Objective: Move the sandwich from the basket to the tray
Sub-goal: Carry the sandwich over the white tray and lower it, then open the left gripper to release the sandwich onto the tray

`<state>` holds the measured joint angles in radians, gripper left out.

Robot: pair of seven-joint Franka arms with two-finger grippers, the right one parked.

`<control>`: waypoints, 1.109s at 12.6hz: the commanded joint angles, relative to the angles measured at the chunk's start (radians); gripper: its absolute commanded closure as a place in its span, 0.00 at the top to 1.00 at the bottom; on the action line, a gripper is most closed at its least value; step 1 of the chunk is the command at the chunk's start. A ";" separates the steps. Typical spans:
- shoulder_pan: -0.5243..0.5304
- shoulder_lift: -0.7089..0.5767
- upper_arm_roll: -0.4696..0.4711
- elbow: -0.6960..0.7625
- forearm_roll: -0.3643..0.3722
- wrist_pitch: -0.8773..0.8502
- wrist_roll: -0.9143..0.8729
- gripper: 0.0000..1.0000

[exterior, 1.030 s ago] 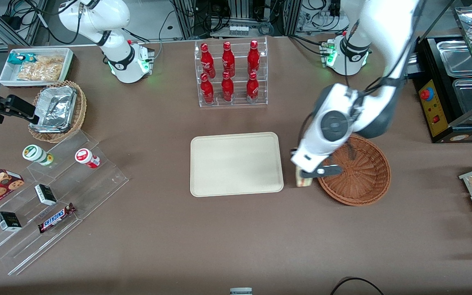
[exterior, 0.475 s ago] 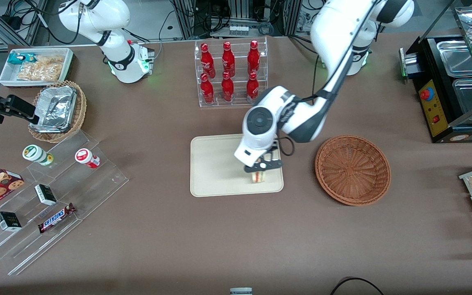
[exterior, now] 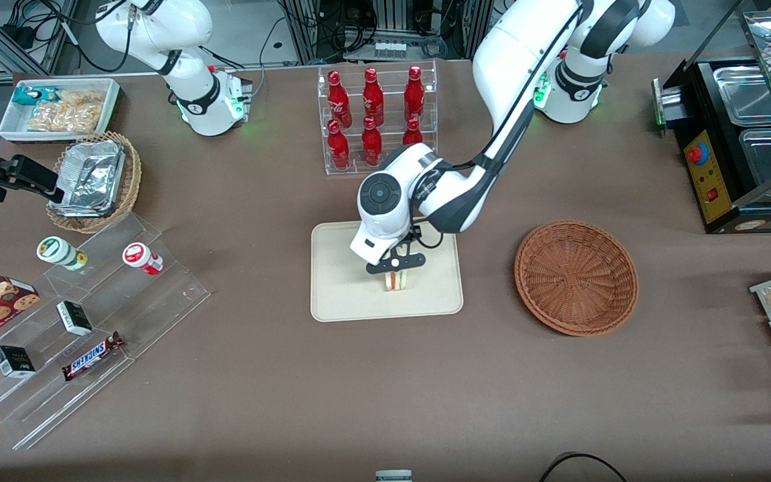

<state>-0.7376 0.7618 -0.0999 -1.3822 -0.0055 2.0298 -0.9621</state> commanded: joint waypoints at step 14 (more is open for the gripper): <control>0.142 -0.234 0.042 -0.061 0.036 -0.247 0.083 1.00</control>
<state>-0.6517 0.5954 -0.0556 -1.3615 0.0181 1.8112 -0.9093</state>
